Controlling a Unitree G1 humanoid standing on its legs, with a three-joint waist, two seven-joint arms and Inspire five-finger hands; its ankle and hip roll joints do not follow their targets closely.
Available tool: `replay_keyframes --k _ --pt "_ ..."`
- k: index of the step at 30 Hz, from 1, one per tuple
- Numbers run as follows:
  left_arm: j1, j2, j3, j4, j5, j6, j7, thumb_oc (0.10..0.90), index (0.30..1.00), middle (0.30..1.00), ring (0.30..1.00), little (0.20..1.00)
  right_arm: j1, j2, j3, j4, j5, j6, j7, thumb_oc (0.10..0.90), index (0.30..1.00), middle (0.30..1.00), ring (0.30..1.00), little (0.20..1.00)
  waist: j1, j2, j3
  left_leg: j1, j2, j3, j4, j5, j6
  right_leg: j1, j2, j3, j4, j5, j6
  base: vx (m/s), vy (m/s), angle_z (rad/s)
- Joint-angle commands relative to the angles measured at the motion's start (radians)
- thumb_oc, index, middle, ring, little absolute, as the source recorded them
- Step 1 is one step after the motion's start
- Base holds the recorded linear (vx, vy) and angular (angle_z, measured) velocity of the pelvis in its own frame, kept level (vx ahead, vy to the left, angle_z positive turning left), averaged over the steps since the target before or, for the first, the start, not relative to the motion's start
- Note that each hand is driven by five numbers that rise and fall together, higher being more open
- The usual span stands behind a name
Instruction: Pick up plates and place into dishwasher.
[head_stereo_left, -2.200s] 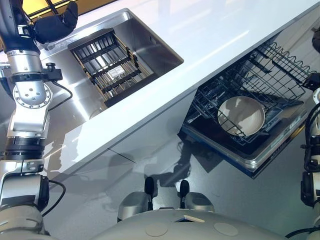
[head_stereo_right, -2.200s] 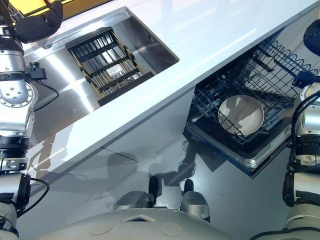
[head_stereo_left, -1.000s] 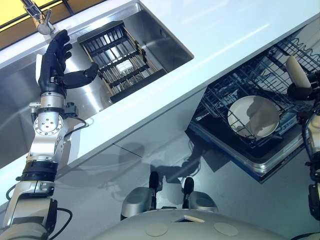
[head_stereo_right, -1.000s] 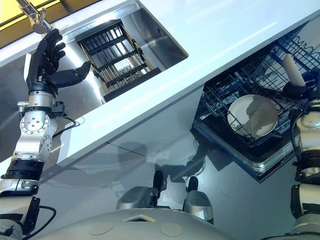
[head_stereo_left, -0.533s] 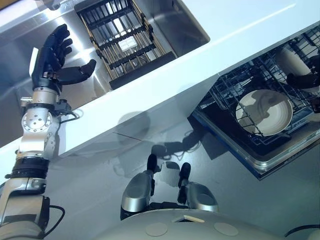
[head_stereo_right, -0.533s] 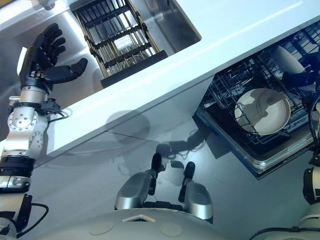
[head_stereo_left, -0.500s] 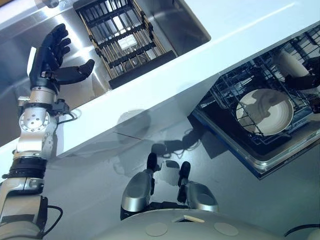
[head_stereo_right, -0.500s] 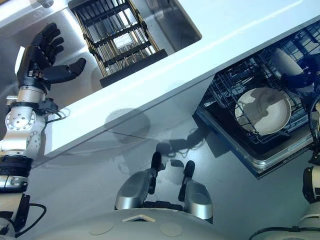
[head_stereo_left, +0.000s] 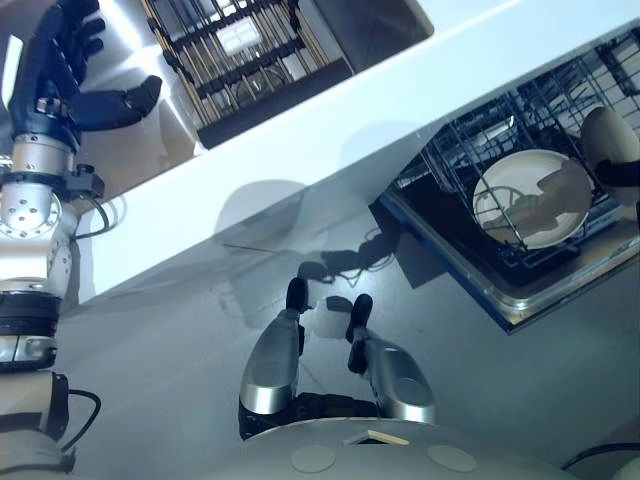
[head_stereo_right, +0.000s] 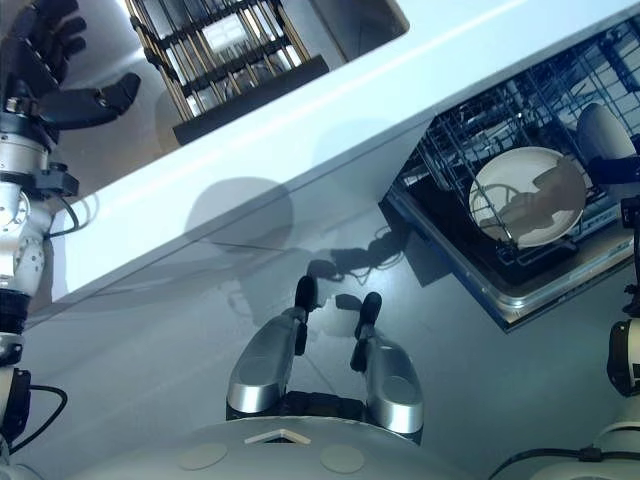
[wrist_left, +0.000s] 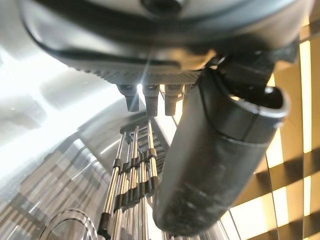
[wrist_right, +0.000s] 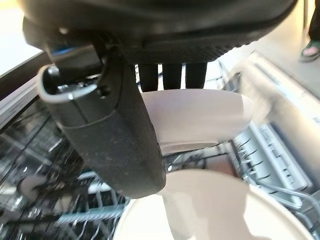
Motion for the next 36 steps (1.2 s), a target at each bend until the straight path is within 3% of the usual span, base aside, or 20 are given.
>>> replay_keyframes --k 1,15,36 --pt "-0.008 -0.011 0.027 -0.004 0.004 -0.118 0.061 0.8 0.9 0.9 0.9 0.9 -0.026 -0.08 -0.002 -0.062 -0.012 -0.022 -0.216 0.8 0.9 0.9 0.9 0.9 -0.001 0.001 -0.063 -0.181 -0.009 0.027 0.095 0.01 -0.022 -0.032 0.068 -0.018 0.133 -0.145 -0.021 -0.05 -0.026 -0.1" --pt "-0.011 0.003 0.026 -0.026 0.001 -0.093 0.085 0.8 0.9 0.9 0.9 0.9 -0.093 -0.071 0.053 -0.201 -0.183 -0.137 -0.482 0.8 0.9 0.9 0.9 0.9 0.005 0.0 -0.028 -0.209 -0.018 0.043 0.091 0.018 -0.014 -0.05 0.075 -0.035 0.095 -0.103 -0.01 -0.03 -0.002 -0.06" --pt "0.026 -0.043 0.044 -0.045 -0.009 -0.133 0.109 0.8 0.9 0.9 0.9 0.9 -0.04 -0.072 0.035 -0.242 -0.176 -0.172 -0.444 0.8 0.9 0.9 0.9 0.9 -0.005 0.013 -0.038 -0.193 -0.046 0.047 0.074 0.004 -0.003 -0.081 0.049 -0.04 0.103 -0.095 -0.007 -0.01 0.044 0.0"
